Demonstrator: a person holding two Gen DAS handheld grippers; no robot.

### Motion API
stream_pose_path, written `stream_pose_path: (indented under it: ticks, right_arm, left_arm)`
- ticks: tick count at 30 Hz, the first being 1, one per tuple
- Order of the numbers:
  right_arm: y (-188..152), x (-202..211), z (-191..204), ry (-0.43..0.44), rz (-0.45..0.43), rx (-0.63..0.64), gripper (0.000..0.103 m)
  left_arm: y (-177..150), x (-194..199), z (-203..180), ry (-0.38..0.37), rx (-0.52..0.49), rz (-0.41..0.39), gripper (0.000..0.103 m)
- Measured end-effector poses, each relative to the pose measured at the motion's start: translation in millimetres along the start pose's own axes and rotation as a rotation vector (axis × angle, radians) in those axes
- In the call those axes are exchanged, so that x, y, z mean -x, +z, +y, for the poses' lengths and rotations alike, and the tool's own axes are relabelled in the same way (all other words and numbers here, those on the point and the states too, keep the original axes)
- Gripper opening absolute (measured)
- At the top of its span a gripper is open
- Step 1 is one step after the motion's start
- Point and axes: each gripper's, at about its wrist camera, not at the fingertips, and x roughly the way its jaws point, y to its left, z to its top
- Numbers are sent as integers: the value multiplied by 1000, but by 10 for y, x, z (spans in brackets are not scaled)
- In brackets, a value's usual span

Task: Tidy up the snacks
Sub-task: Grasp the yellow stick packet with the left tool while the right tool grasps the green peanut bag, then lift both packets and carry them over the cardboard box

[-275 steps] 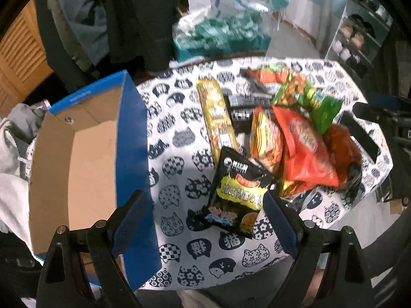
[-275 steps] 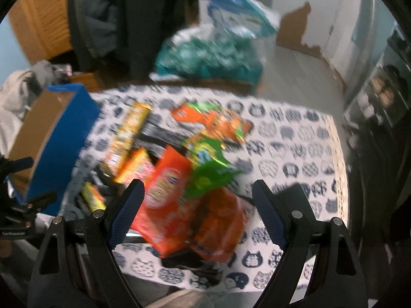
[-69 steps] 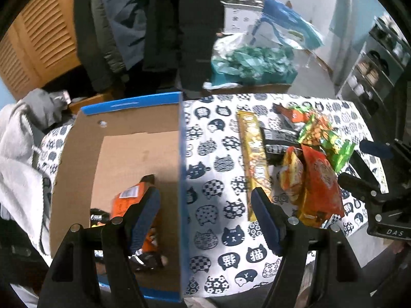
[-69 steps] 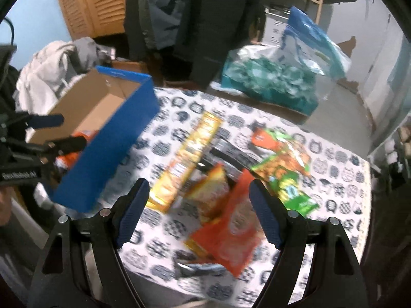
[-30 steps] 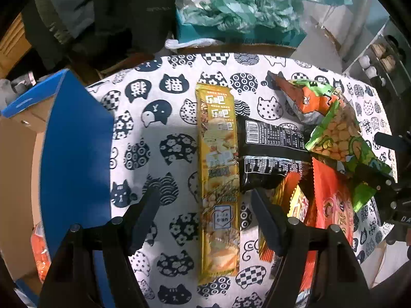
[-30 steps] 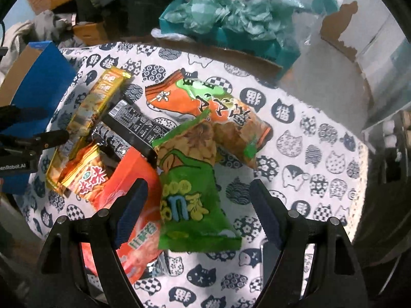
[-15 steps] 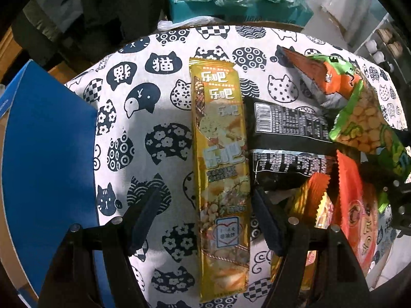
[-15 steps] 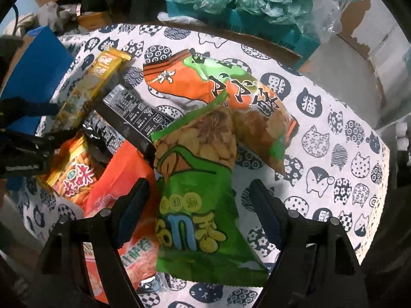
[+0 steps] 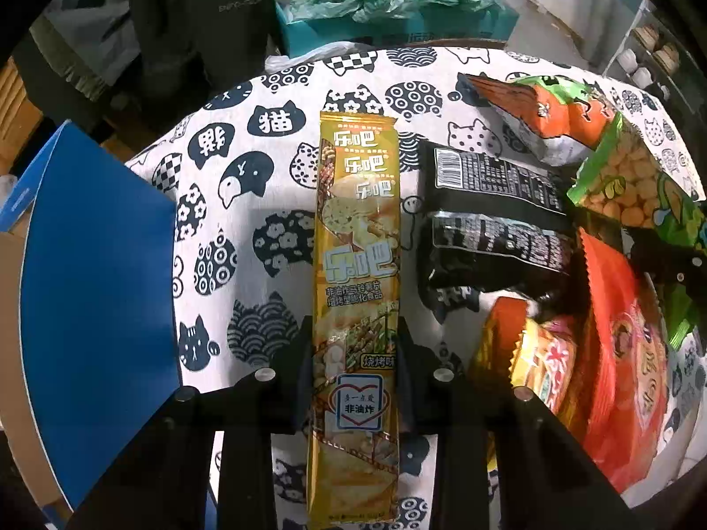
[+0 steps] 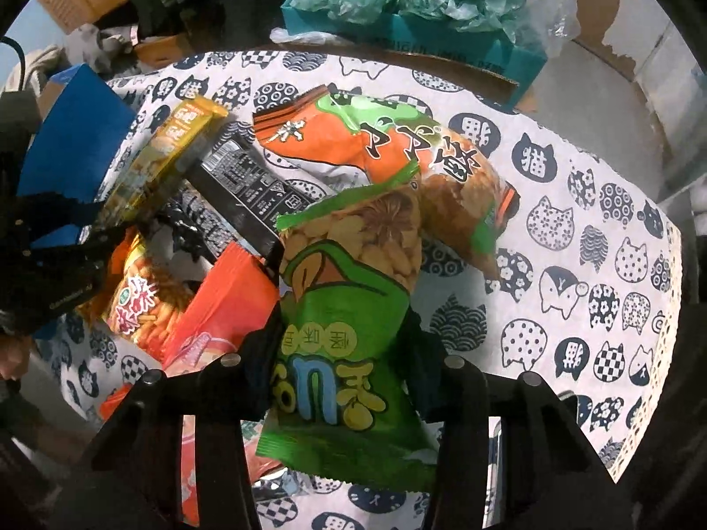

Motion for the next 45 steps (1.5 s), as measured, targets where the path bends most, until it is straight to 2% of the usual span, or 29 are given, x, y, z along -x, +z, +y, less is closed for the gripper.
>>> stream_pose_path:
  ticks: [10,21,45]
  right_arm:
    - [4,257,192,-13,-72,25,46]
    - [-25,431,384,26,-121,1,46]
    - [-89,1017,785,77,-247,-8,46]
  left_arm:
    - [-97,305,113,-13,33,-51,32]
    - [-221,735,186,-48,53,-119,32]
    - [-523,1543,530,-57,84,-267,32]
